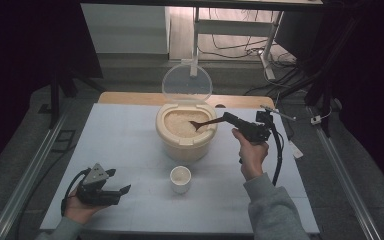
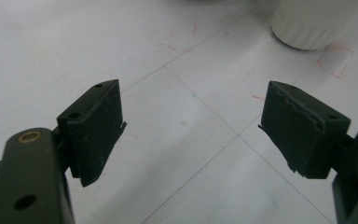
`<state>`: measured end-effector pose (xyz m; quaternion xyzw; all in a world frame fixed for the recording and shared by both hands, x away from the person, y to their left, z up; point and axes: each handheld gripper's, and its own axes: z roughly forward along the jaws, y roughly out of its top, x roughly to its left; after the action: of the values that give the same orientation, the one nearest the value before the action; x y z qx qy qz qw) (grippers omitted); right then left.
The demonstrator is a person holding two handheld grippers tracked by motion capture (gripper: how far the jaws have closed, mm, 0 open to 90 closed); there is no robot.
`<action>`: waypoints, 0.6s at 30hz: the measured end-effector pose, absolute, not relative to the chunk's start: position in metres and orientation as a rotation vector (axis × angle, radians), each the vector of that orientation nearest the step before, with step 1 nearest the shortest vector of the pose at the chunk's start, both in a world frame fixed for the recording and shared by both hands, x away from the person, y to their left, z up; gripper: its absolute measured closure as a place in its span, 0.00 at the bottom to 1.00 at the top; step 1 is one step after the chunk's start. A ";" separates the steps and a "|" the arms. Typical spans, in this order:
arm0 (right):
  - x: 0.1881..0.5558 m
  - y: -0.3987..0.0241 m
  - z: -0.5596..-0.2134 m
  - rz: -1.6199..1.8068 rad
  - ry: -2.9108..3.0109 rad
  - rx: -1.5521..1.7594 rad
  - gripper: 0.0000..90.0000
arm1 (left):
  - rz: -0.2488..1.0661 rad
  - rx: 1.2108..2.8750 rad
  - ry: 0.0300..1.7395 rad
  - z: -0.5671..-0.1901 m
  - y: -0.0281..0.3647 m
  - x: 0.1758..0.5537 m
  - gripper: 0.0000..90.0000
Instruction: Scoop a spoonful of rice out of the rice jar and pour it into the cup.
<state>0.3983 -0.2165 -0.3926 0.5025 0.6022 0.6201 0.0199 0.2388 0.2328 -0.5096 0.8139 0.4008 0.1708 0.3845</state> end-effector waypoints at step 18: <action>0.407 -0.235 -0.409 2.081 1.745 1.776 0.92 | 0.436 2.074 1.023 -0.510 0.233 0.239 0.23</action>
<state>0.4071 -0.2354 -0.4091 0.5466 0.5370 0.6404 -0.0520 0.2391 0.2328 -0.5099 0.8138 0.4014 0.1709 0.3840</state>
